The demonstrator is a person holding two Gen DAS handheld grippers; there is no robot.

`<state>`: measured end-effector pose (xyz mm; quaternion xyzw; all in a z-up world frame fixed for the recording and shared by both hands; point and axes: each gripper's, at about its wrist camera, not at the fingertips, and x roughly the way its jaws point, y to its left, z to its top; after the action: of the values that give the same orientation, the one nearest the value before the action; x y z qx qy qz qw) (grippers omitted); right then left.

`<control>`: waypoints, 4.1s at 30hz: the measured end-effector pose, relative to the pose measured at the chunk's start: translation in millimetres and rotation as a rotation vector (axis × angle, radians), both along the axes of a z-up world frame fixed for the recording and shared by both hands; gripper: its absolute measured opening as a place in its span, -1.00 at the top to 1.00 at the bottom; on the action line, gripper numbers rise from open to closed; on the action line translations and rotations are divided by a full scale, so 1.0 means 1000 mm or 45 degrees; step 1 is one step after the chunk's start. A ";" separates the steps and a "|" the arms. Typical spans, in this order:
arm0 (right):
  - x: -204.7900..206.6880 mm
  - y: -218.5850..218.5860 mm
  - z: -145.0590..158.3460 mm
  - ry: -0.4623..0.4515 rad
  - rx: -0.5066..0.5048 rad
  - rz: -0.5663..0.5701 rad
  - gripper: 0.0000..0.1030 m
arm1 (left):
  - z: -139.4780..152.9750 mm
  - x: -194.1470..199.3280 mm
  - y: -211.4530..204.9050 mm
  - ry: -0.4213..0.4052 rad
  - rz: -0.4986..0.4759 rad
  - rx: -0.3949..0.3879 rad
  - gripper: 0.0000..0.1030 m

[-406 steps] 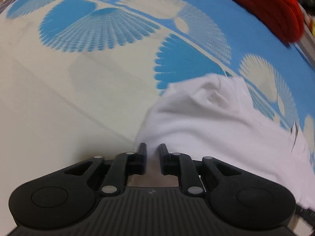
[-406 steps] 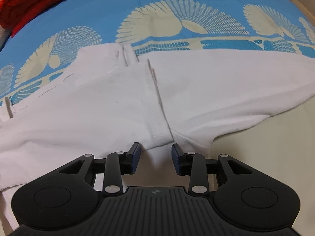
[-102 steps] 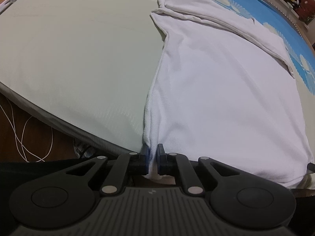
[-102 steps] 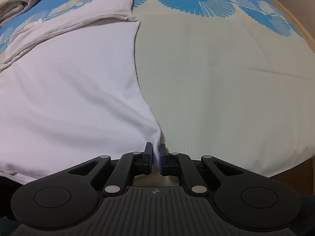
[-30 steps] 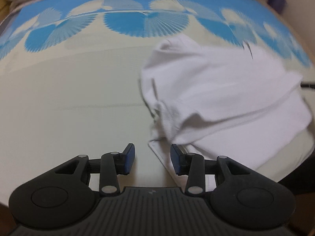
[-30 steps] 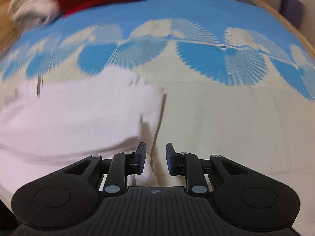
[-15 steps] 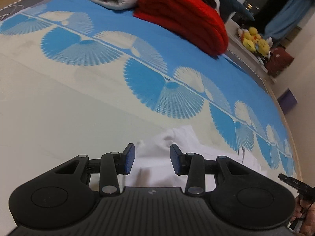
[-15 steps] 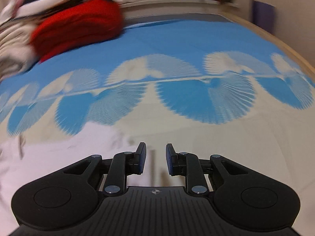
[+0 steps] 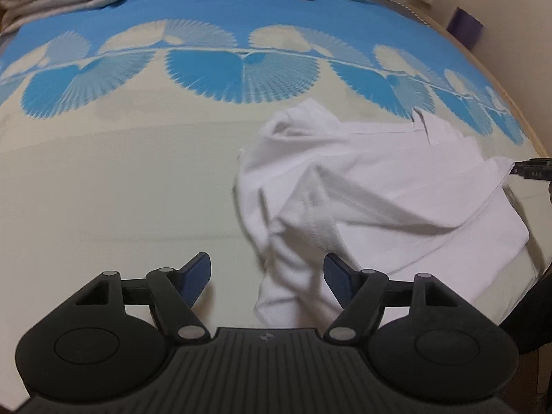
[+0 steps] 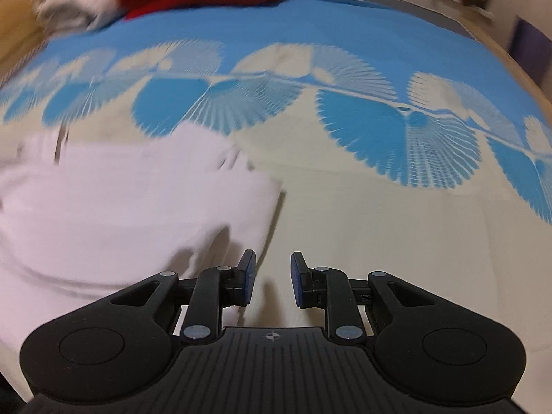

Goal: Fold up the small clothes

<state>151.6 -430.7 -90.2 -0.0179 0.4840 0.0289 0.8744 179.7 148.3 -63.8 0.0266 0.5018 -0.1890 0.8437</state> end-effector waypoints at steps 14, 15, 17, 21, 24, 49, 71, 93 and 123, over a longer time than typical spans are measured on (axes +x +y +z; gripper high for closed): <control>0.030 0.019 -0.001 -0.088 0.118 -0.007 0.56 | 0.011 0.055 -0.002 -0.143 0.166 -0.330 0.89; 0.031 0.016 0.001 -0.110 0.148 -0.022 0.56 | 0.015 0.057 0.009 -0.165 0.252 -0.407 0.89; 0.034 0.007 0.006 -0.161 0.192 -0.113 0.84 | 0.010 0.063 0.019 -0.136 0.392 -0.434 0.89; 0.037 -0.016 0.004 -0.159 0.190 -0.359 0.96 | -0.004 0.070 0.001 -0.022 0.350 -0.274 0.72; 0.035 -0.021 0.008 -0.178 0.263 -0.366 0.90 | -0.004 0.070 -0.002 0.001 0.331 -0.321 0.26; 0.075 0.012 0.015 -0.340 0.102 -0.515 0.48 | 0.005 0.095 -0.034 -0.174 0.521 -0.120 0.53; -0.037 0.016 -0.011 0.294 0.187 -0.028 0.94 | -0.034 -0.013 -0.012 0.288 -0.053 -0.042 0.94; -0.030 0.026 0.018 0.192 0.130 -0.030 0.38 | -0.006 0.003 -0.056 0.114 0.095 0.078 0.86; 0.061 0.048 -0.013 0.101 -0.078 -0.485 -0.07 | -0.019 0.093 -0.083 0.013 0.492 0.076 0.25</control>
<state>212.6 -382.5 -103.0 0.0487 0.5134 -0.1512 0.8433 272.4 65.1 -83.3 -0.0464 0.5071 -0.0086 0.8606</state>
